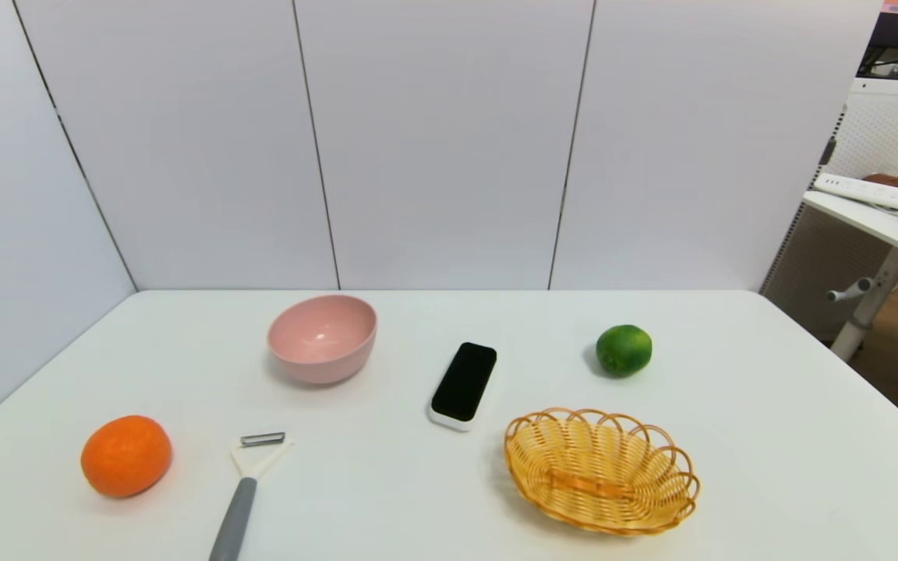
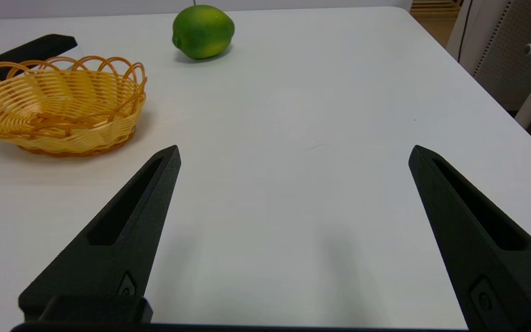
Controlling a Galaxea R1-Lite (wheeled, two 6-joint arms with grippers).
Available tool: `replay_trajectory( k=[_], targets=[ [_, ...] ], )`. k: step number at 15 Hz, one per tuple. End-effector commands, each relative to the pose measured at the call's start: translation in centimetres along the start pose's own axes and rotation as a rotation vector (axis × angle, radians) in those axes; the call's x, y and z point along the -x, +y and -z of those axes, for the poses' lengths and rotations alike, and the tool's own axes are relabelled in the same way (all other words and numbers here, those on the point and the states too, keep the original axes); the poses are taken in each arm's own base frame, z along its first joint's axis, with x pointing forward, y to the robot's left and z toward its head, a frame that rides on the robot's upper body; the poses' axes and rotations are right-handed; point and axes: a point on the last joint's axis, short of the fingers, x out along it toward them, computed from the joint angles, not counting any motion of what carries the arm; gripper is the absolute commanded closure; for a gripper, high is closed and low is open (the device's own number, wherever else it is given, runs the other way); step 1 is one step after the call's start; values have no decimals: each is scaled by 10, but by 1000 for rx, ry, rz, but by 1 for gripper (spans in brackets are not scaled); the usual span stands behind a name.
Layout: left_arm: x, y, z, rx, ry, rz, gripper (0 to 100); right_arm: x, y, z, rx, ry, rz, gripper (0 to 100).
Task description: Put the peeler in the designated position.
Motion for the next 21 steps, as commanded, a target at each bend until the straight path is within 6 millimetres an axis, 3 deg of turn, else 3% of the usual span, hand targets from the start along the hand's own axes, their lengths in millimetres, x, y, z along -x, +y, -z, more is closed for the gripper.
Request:
replay_trajectory(
  k=[1, 13, 15, 16, 18, 21],
  targets=[
    [0, 0, 0, 0, 1, 0, 0, 0, 0, 0, 0, 2, 0, 0],
    [0, 0, 0, 3, 9, -5, 0, 0, 0, 0, 0, 1, -1, 0],
    [-12, 0, -6, -4, 119, -4, 0, 0, 0, 0, -3, 2, 0, 0],
    [-18, -1, -12, -8, 175, 12, 0, 0, 0, 0, 0, 2, -1, 0],
    [-37, -4, -52, -31, 260, 159, 0, 0, 0, 0, 0, 1, -1, 0],
    [-55, -10, -118, -46, 323, 220, 0, 0, 0, 0, 0, 2, 0, 0]
  ],
)
